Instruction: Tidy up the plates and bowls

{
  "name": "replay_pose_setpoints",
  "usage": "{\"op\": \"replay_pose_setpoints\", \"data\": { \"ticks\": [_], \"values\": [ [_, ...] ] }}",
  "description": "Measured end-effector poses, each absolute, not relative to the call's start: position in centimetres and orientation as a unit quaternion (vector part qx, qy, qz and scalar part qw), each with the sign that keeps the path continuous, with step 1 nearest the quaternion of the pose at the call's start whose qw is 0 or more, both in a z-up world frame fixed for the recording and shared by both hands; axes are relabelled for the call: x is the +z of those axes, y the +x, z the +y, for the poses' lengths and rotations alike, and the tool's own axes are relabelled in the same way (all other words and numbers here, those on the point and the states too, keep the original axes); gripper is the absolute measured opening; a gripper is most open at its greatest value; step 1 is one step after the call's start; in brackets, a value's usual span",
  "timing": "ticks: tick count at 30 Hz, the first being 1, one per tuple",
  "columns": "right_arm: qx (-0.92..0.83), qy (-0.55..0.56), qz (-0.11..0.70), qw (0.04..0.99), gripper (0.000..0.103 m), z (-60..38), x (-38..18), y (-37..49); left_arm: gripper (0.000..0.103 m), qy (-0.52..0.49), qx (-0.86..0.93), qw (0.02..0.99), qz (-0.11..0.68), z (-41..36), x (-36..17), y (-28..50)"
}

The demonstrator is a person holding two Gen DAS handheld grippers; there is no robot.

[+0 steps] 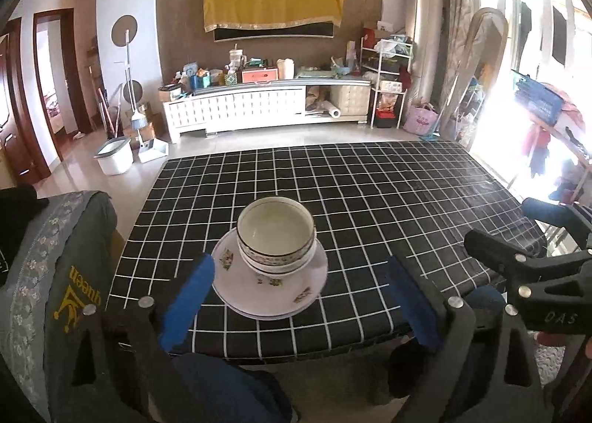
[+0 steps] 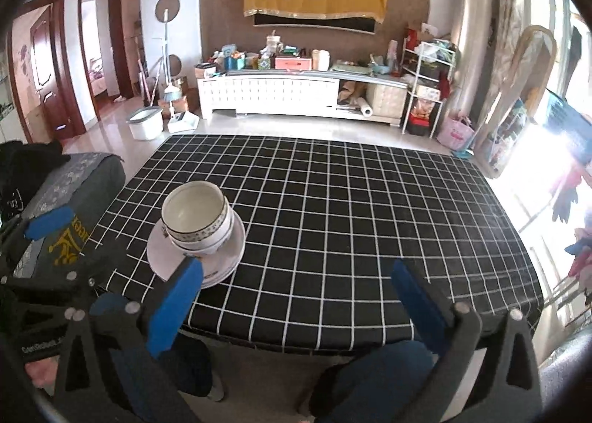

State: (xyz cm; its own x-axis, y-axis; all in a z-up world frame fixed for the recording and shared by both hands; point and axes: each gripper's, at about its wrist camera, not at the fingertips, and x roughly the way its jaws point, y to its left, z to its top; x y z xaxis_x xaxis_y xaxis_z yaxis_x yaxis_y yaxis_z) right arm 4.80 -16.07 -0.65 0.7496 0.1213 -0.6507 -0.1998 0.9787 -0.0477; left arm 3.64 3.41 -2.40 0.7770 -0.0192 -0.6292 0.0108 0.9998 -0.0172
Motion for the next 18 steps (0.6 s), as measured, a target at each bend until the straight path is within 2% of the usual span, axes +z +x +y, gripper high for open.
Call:
{"op": "replay_pose_setpoints", "data": {
  "ticks": [18],
  "values": [
    [0.085,-0.039,0.333,0.938,0.103,-17.3,-1.1,2.6,0.093,0.011,0.009,0.948,0.317,1.2,-2.0,1.7]
  ]
}}
